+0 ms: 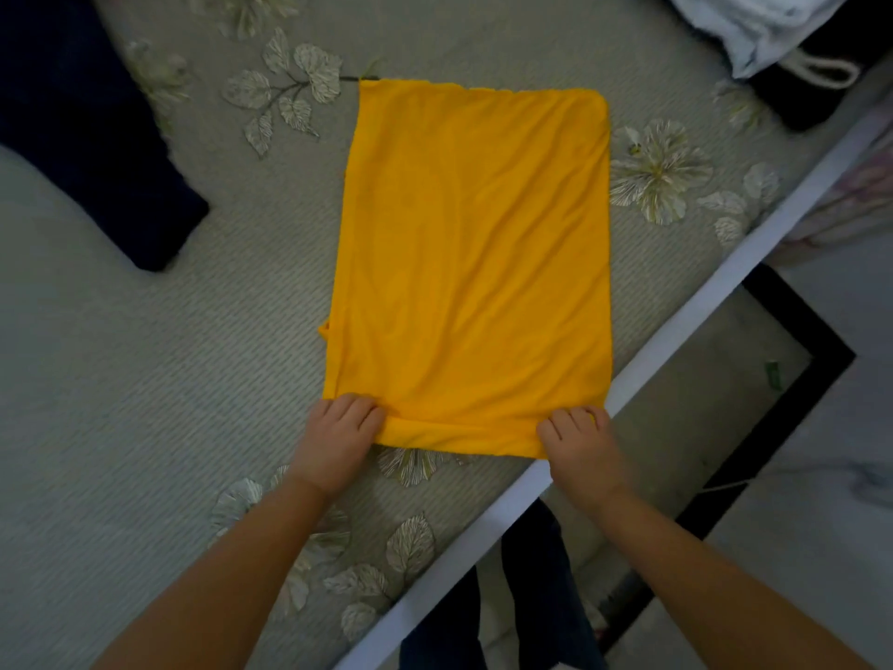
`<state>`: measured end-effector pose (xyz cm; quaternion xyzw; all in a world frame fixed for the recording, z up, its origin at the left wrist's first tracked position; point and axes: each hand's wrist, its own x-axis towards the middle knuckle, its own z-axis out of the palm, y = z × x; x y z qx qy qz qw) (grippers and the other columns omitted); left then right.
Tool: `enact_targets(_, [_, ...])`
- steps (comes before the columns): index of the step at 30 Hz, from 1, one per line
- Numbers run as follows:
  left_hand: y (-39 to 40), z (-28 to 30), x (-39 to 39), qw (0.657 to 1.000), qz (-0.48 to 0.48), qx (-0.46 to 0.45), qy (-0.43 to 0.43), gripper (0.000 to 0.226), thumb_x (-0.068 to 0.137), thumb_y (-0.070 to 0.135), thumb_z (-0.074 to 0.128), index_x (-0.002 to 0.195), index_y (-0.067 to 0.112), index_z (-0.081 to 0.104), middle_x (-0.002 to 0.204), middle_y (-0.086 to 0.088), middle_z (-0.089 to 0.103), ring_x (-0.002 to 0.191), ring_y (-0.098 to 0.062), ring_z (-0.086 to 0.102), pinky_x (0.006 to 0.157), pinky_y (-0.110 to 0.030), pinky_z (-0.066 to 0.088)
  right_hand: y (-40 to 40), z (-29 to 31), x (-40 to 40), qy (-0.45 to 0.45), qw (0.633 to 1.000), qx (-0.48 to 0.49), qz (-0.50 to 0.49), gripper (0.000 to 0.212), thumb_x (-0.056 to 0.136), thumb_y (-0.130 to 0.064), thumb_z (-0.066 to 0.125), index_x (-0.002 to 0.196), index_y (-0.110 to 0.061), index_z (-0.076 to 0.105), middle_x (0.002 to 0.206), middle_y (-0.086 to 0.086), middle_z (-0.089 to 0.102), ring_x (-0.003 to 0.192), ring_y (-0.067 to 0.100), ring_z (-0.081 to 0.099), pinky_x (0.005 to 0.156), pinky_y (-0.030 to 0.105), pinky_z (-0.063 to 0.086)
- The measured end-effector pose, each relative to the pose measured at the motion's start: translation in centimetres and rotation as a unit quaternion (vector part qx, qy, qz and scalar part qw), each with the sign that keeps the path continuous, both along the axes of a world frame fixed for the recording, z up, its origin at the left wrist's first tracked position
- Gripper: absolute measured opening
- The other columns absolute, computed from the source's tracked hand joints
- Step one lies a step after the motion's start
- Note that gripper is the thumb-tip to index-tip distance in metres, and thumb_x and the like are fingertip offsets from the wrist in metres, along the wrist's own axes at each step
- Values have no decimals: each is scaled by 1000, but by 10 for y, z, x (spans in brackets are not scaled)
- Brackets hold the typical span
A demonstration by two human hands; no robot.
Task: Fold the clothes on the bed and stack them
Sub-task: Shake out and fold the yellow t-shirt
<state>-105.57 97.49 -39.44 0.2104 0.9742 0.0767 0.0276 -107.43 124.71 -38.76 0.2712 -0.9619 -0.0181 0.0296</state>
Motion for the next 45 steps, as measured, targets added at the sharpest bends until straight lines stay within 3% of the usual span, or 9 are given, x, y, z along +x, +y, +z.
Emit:
enact_targets(6, [-11, 28, -15, 1000, -1, -14, 20, 36, 70, 12, 41, 78, -1, 73, 83, -17, 72, 75, -35, 70, 56, -46, 55, 11, 40, -19, 56, 998, -27, -26, 14, 64, 6, 62, 63, -5, 71, 58, 6, 67, 52, 19, 64, 75, 67, 43])
enact_targets(13, [-10, 65, -83, 995, 54, 18, 81, 29, 71, 7, 46, 84, -3, 69, 81, -19, 71, 75, -36, 69, 60, -46, 54, 17, 80, -78, 92, 994, -13, -60, 18, 67, 2, 55, 65, -8, 70, 67, 7, 67, 61, 24, 66, 86, 52, 44])
enact_targets(17, [-3, 81, -131, 990, 103, 57, 74, 20, 71, 11, 37, 89, 7, 45, 68, -17, 66, 60, -27, 65, 54, -31, 52, 16, 92, -129, 44, 994, -59, -85, 19, 60, 5, 53, 57, -7, 68, 57, 8, 60, 50, 28, 60, 72, 38, 34])
enact_targets(20, [0, 82, -169, 984, 165, 65, 24, 25, 75, 8, 32, 82, -1, 54, 66, -20, 60, 60, -31, 60, 54, -35, 46, 20, 98, -185, -112, 993, -21, -33, 27, 72, 4, 61, 93, -9, 71, 81, 11, 68, 76, 32, 65, 80, 50, 39])
enact_targets(23, [6, 77, -214, 972, 236, 8, -21, 50, 78, 18, 15, 95, -2, 58, 94, -20, 57, 89, -30, 51, 71, -34, 31, 35, 98, -247, -241, 969, 17, -41, 38, 94, -21, 46, 132, -22, 46, 124, -2, 57, 118, 16, 49, 101, 29, 17])
enact_targets(28, [12, 63, -292, 947, 316, -49, -27, 30, 88, 11, 33, 94, -1, 59, 101, -18, 56, 97, -29, 46, 75, -35, 27, 31, 80, -324, -152, 986, 51, -44, 22, 93, -21, 43, 108, -22, 60, 103, -3, 64, 104, 18, 54, 101, 33, 7])
enact_targets(33, [15, 32, -363, 921, 358, -127, -88, 27, 90, 11, 38, 109, 3, 56, 120, -15, 52, 116, -30, 40, 97, -40, 27, 15, 38, -369, -41, 998, -21, -43, 22, 48, 6, 79, 58, -6, 64, 53, 9, 61, 55, 29, 61, 77, 61, 45])
enact_targets(39, [36, 0, -363, 905, 418, -22, -75, 42, 91, 9, 44, 132, 1, 41, 146, -19, 30, 137, -32, 22, 109, -50, 13, 14, -6, -388, -114, 972, -80, -191, 28, 81, 4, 55, 108, 2, 62, 106, 22, 63, 104, 37, 54, 105, 60, 16])
enact_targets(45, [46, -10, -266, 977, 213, -12, -28, 43, 85, 25, 39, 107, -5, 61, 118, -29, 58, 111, -49, 52, 97, -50, 34, 21, -14, -318, -1, 983, -182, -27, 38, 82, -24, 48, 111, -3, 58, 116, 22, 61, 115, 33, 40, 98, 63, 27])
